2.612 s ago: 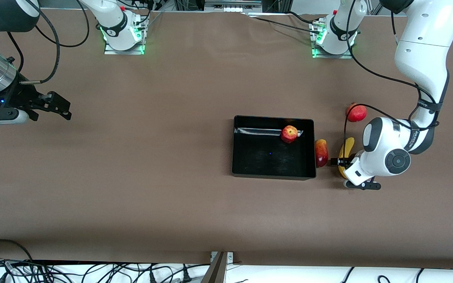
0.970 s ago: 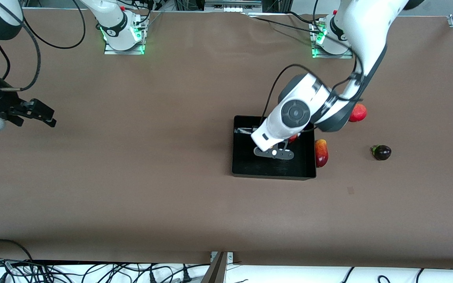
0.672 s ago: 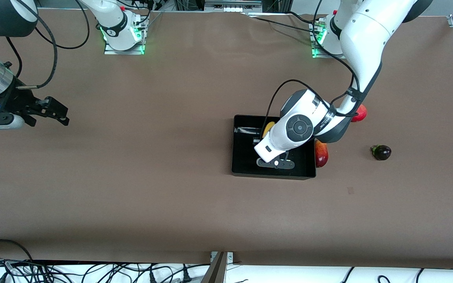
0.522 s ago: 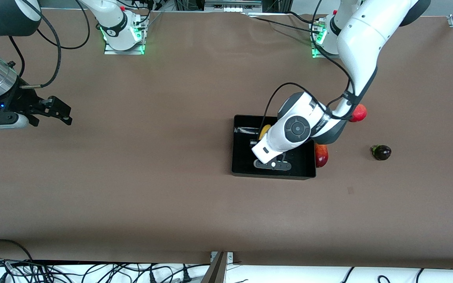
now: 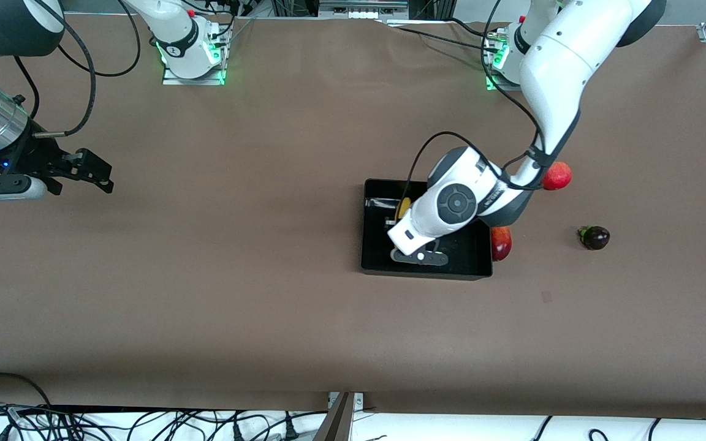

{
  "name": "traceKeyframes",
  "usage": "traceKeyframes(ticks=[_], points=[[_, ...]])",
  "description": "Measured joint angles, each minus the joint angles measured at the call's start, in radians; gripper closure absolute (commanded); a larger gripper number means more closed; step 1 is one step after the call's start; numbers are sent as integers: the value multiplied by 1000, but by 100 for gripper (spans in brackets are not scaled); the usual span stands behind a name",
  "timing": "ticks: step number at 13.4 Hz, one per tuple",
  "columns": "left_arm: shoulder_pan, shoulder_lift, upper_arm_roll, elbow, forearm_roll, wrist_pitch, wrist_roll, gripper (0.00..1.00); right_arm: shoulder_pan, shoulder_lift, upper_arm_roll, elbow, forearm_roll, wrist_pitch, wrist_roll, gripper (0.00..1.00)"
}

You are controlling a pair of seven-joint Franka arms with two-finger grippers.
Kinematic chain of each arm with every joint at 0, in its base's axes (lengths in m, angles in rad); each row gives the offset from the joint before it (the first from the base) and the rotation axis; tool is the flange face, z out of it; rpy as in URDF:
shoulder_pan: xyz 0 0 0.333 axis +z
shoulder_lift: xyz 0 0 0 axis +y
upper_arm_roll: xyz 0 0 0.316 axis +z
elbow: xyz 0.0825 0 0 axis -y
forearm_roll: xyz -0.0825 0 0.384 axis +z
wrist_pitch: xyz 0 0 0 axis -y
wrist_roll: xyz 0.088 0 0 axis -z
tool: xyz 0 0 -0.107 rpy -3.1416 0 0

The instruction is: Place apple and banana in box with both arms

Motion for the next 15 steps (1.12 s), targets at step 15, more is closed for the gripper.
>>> traceKeyframes(ticks=[15], points=[[171,-563,251,98,-58,-602,422,0,0,0,-1,1,0,-19,0,0]])
